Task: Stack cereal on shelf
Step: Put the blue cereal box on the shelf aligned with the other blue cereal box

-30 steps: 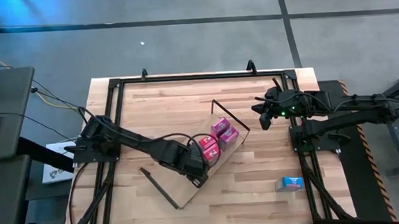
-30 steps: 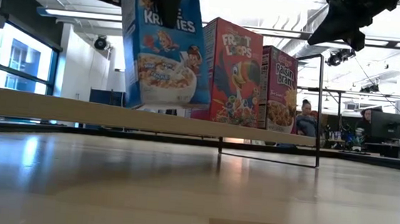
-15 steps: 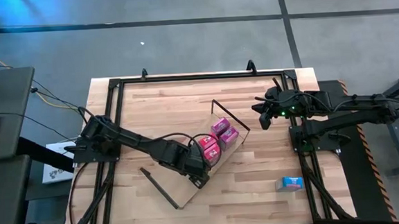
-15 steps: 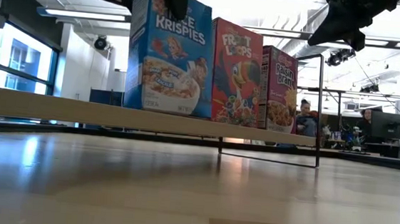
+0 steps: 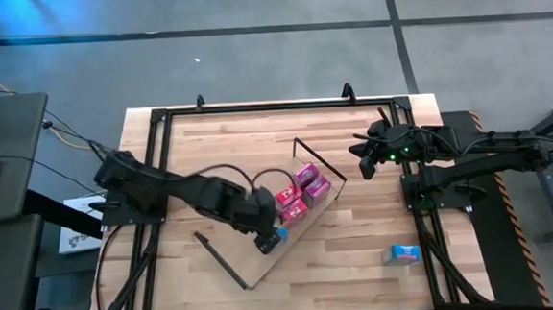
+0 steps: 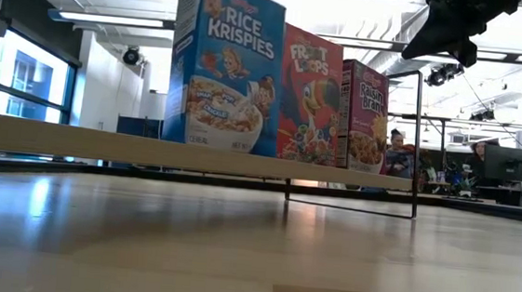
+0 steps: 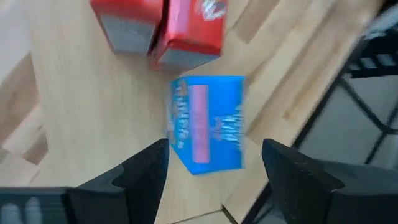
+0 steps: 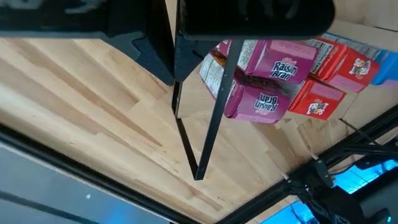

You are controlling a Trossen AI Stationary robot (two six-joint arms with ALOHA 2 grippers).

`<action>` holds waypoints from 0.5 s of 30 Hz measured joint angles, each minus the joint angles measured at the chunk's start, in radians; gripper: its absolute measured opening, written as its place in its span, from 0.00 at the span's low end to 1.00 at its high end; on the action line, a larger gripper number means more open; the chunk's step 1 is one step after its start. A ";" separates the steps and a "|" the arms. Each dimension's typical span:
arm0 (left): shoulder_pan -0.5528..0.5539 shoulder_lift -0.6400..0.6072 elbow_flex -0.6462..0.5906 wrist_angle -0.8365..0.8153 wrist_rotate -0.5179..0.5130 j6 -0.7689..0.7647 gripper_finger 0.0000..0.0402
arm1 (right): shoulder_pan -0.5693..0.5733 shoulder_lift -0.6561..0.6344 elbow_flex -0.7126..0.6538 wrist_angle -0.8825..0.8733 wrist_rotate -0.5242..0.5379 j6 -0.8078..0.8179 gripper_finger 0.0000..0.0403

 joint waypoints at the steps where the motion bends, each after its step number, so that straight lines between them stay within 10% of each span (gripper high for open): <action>1: 0.002 -0.021 0.000 0.002 0.001 0.015 0.62 | 0.000 0.000 0.000 0.000 -0.004 0.008 0.00; 6: 0.029 -0.121 0.000 -0.012 -0.087 0.121 0.62 | 0.000 0.000 0.000 0.003 0.004 0.004 0.00; 15: 0.035 -0.301 -0.057 -0.012 -0.555 0.259 0.55 | 0.000 -0.004 0.000 0.079 -0.005 -0.011 0.00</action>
